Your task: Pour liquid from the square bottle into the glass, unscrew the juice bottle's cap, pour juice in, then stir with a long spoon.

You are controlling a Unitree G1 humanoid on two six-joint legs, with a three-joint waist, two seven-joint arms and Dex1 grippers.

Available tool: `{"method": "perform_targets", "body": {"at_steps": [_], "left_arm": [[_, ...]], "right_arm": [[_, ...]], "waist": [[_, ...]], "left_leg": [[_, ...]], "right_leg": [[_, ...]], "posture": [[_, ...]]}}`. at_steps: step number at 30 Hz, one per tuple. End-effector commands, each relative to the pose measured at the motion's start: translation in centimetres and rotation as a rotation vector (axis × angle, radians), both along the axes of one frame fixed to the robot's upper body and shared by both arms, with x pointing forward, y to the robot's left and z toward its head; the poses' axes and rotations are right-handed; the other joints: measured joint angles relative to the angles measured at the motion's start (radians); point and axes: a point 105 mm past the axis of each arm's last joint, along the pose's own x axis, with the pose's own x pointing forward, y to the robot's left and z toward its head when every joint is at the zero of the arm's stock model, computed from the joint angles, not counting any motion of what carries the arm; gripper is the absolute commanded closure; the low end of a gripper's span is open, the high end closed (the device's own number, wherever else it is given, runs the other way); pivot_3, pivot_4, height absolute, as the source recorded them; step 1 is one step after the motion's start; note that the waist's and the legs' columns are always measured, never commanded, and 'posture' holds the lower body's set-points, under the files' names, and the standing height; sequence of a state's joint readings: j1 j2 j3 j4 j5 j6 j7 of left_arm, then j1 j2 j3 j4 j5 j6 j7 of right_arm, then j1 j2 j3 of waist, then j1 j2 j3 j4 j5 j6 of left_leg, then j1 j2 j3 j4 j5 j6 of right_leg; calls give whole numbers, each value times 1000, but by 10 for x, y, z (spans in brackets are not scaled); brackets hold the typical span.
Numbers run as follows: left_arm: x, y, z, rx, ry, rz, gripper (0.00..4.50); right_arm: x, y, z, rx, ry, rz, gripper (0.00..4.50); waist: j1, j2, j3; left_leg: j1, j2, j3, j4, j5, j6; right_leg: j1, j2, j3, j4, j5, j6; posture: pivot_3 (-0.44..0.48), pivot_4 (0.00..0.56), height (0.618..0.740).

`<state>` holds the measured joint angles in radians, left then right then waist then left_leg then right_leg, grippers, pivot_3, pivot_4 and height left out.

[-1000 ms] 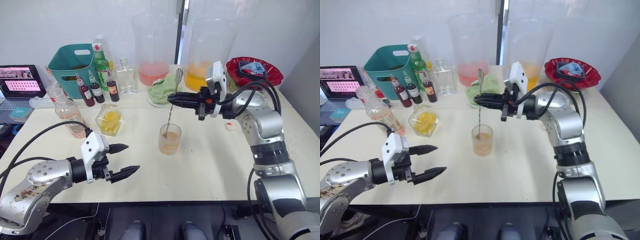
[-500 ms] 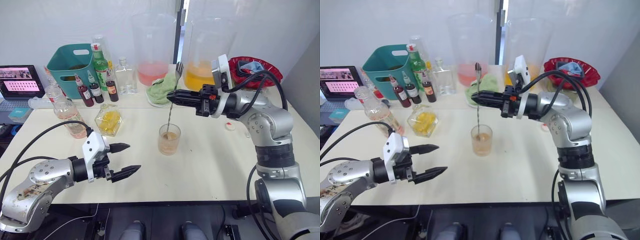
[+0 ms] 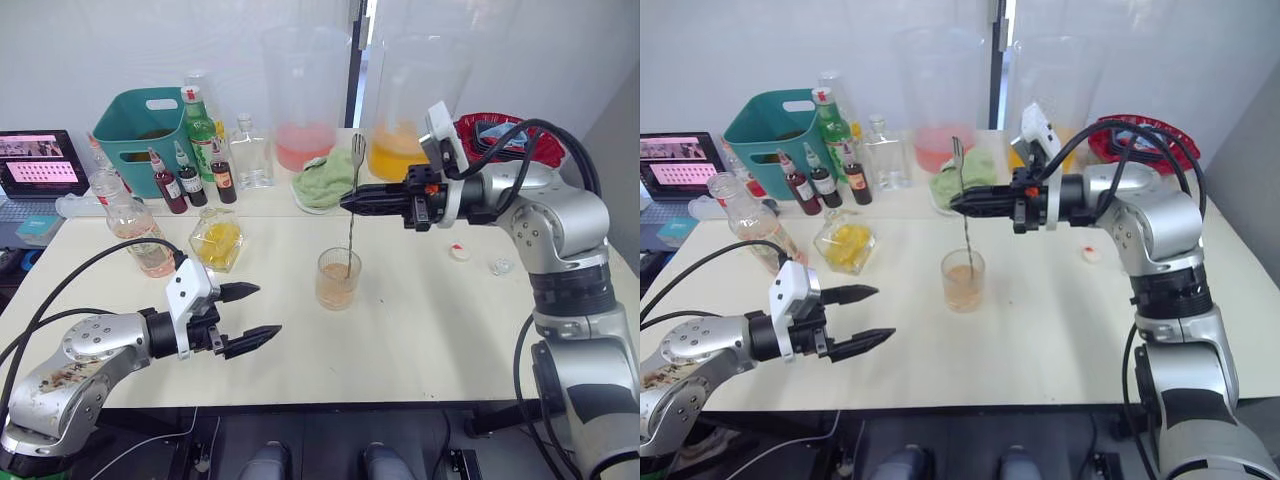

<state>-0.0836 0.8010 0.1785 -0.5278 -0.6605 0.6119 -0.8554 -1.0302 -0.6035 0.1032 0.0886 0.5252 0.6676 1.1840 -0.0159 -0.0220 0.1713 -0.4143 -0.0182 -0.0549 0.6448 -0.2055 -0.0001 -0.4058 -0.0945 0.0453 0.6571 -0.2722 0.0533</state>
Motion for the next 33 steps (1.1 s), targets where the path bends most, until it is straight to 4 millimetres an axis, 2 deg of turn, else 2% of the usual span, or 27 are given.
{"method": "perform_targets", "body": {"at_steps": [1, 6, 12, 16, 19, 27, 33], "left_arm": [[2, 0, 9, -8, -47, -2, 52], [0, 1, 8, -23, -30, 7, 52], [2, 4, 11, -20, -48, 18, 52], [3, 4, 12, -17, -56, 22, 52], [3, 4, 11, -15, -55, 20, 52], [5, 4, 11, -14, -57, 18, 52], [5, 5, 12, -13, -61, 22, 52]], "right_arm": [[6, 8, 5, 21, -89, -25, 4500], [12, 13, 5, 77, -133, -43, 4500], [-3, 25, 10, 149, -101, 49, 4500], [-14, 17, 0, 98, 11, 93, 4500], [-16, 13, -5, 46, 24, 94, 4500], [-1, -10, -5, -69, -64, -9, 4500], [7, 1, 0, 43, -65, -18, 4500]], "waist": [[-1, 0, 0], [0, 0, 0], [-1, 0, 0], [3, 0, 0], [2, 0, 0], [0, 0, 0], [-2, 0, 0]], "left_leg": [[0, 0, 0, 0, 0, 0], [0, 0, -1, 0, 0, 0], [0, 0, -2, 0, 0, 0], [0, 0, -3, 0, 0, 0], [0, 0, -3, 0, 0, 0], [0, 0, -1, 0, 0, 0], [0, 0, 0, 0, 0, 0]], "right_leg": [[0, 0, 0, 0, 0, 0], [-1, 0, 0, 1, 0, 0], [-1, 0, 0, 1, 0, 0], [-1, 0, 0, 1, 0, 0], [0, -1, 0, 0, 0, 0], [0, 0, 0, 0, 0, 0], [-1, 0, 0, 0, 0, 0]], "posture": [[0, 150, 740], [0, 150, 740], [0, 150, 740], [0, 150, 740], [0, 150, 740], [0, 150, 740], [0, 150, 740]]}}
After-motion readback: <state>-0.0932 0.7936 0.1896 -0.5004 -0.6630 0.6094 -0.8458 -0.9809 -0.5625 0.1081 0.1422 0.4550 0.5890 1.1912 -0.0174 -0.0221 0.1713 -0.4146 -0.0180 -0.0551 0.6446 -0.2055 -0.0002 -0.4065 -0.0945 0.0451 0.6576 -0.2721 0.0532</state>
